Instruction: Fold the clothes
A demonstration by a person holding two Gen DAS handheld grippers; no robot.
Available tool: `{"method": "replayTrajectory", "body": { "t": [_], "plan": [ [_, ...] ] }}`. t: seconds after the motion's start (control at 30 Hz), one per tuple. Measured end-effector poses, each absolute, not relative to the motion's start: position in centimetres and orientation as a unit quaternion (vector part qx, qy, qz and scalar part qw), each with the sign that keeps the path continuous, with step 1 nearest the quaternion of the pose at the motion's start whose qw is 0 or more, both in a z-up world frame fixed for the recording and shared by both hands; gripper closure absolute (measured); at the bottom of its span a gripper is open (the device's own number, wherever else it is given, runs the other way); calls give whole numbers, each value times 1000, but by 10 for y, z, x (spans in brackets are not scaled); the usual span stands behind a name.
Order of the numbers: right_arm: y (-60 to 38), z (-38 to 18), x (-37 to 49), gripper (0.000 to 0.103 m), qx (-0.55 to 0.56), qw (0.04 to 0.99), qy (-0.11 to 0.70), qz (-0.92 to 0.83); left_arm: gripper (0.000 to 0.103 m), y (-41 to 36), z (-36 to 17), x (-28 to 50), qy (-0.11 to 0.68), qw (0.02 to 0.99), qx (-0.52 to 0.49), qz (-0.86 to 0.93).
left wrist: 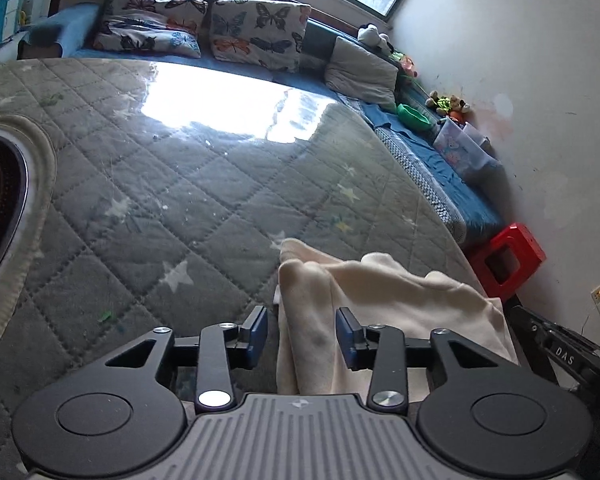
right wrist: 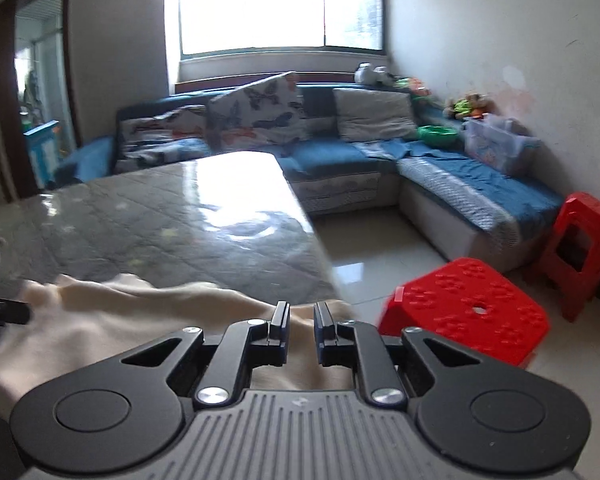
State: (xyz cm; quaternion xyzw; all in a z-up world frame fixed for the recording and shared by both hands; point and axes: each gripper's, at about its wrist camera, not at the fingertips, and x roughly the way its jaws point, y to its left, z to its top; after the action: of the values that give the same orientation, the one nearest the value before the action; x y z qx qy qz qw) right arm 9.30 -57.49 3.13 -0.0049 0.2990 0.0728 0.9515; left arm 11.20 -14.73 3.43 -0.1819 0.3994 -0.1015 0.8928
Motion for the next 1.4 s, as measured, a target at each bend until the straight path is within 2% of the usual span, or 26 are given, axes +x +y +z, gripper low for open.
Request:
{"method": "replayTrajectory", "body": {
  "t": [0.1,0.13,0.2,0.57,0.7,1.0,1.4],
  "plan": [
    [-566,30,98,85,7,947,304,103,61,-154,39,115,393,899,-165,-102],
    [-564,29,99,79,11,946,306,110,61,-157,41,117,390,901,-158,-102],
    [-553,26,103,75,15,942,310,126,60,-162,42,121,387,905,-145,-101],
    [-528,12,130,74,4,936,324,136,60,-176,26,153,398,907,-114,-84],
    [-526,7,133,71,-5,936,326,132,57,-180,24,154,394,910,-97,-83],
    [-530,27,103,46,-12,940,310,142,48,-180,39,130,377,918,-87,-87],
    [-519,21,32,34,-48,935,318,152,37,-187,37,68,356,928,-24,-106]
  ]
}}
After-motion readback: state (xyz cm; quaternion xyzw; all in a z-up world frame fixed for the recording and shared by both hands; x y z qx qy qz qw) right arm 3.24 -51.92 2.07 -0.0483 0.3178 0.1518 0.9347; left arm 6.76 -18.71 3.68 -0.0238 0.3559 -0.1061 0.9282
